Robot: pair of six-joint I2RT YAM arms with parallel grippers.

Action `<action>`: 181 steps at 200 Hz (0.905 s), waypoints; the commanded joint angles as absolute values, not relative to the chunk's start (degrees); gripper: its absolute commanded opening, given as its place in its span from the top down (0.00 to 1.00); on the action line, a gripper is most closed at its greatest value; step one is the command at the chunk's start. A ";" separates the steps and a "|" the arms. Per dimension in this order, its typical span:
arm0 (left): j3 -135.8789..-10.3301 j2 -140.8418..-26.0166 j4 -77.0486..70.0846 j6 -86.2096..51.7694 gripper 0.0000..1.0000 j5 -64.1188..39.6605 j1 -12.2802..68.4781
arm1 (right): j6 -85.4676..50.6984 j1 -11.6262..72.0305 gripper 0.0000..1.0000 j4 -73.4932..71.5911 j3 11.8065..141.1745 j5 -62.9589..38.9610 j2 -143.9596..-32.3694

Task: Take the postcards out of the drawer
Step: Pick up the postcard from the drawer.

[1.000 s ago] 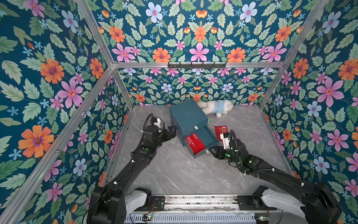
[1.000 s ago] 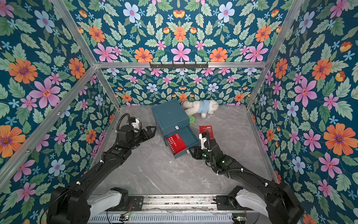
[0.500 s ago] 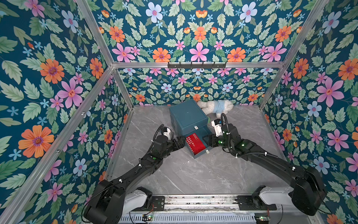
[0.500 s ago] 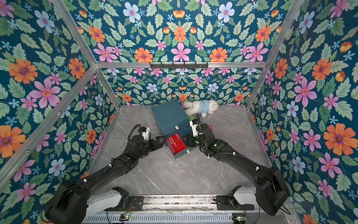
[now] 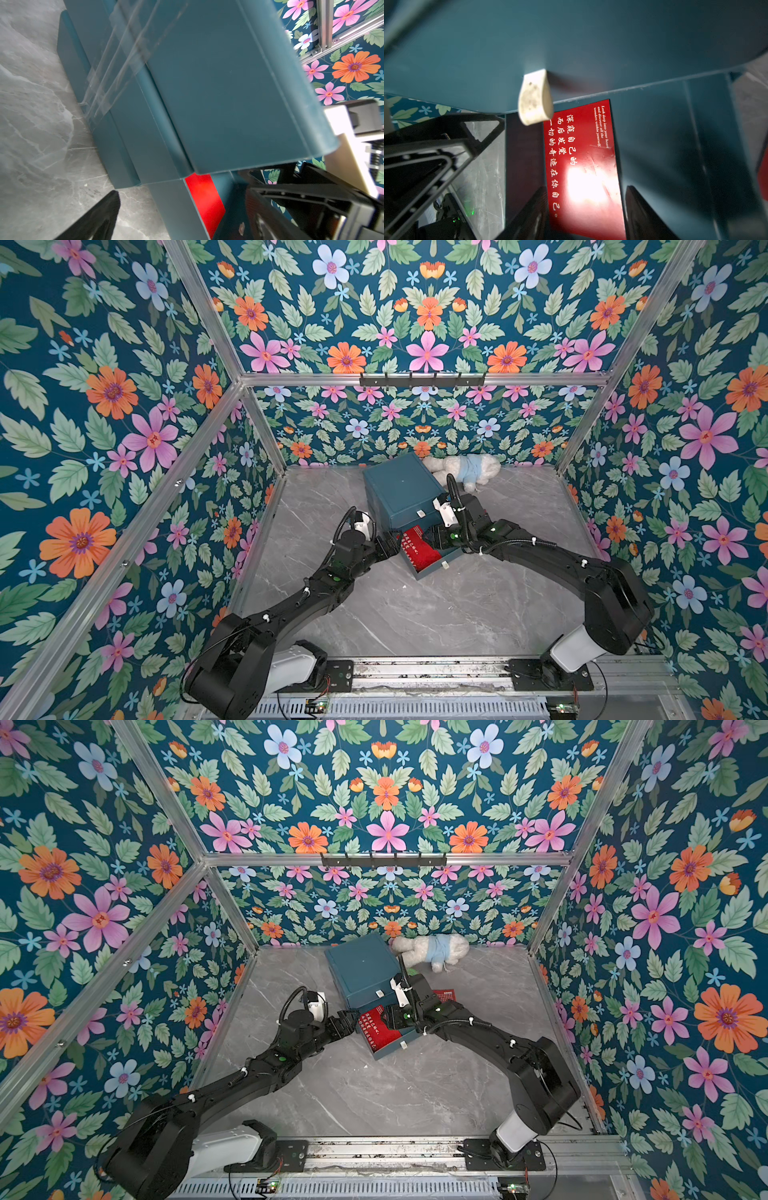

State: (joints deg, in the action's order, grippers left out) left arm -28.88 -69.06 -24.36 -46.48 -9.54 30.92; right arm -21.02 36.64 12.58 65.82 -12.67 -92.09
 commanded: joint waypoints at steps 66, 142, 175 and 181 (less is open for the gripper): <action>-29.22 -69.87 -26.39 -45.38 0.05 -8.92 30.94 | -15.95 36.70 0.38 20.38 72.27 -7.80 -100.92; -29.44 -70.49 -26.27 -45.26 0.03 -9.14 30.94 | -20.09 36.67 0.38 17.23 72.97 -17.50 -104.25; -29.53 -70.40 -26.26 -45.18 0.03 -9.05 30.94 | -27.90 35.36 0.38 8.98 68.89 -26.40 -102.58; -29.53 -70.48 -26.27 -45.22 0.03 -8.98 30.94 | -29.70 35.05 0.38 6.65 68.04 -27.89 -102.29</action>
